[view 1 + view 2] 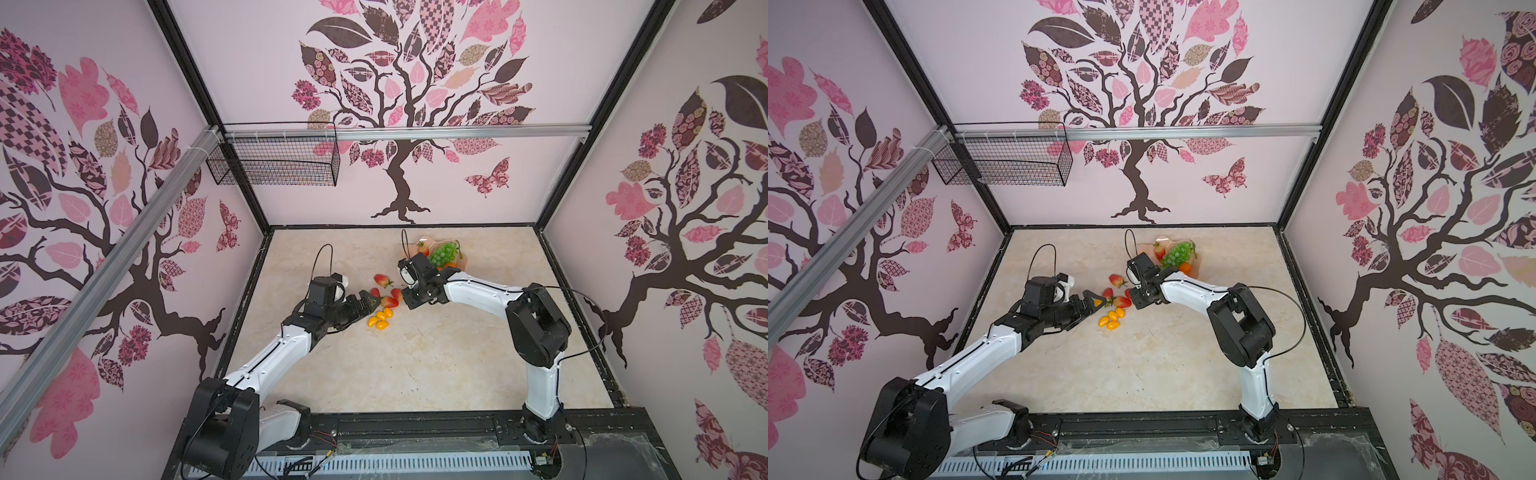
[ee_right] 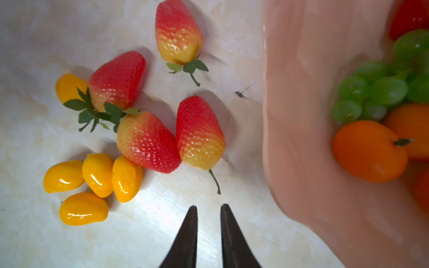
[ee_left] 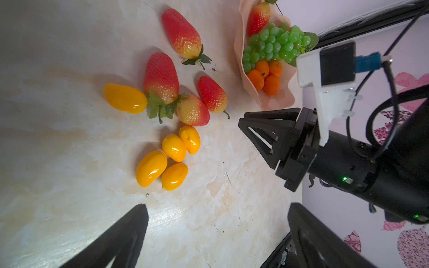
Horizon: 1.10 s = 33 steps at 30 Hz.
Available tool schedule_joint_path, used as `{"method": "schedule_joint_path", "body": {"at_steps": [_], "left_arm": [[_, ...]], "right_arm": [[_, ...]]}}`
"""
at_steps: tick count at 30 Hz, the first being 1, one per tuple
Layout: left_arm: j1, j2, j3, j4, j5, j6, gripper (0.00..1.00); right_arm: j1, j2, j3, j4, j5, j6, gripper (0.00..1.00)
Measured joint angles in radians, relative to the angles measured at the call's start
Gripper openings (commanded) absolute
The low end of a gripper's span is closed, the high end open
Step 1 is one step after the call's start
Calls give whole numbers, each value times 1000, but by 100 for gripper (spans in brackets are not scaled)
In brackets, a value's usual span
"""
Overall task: Arrange fruit in a fruit bowl
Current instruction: Pick up the fruit from the center of the table.
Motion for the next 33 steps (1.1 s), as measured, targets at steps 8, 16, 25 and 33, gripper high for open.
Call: {"method": "schedule_joint_path", "body": {"at_steps": [8, 16, 25, 33], "left_arm": [[0, 2, 0, 0, 10, 5, 98], [0, 2, 0, 0, 10, 7, 98], [0, 3, 0, -1, 10, 13, 98], [0, 6, 0, -1, 10, 21, 98]], "right_arm": [[0, 56, 45, -29, 12, -12, 24], [0, 92, 69, -39, 21, -16, 24], [0, 124, 102, -43, 23, -21, 24], [0, 149, 106, -48, 22, -23, 21]]}}
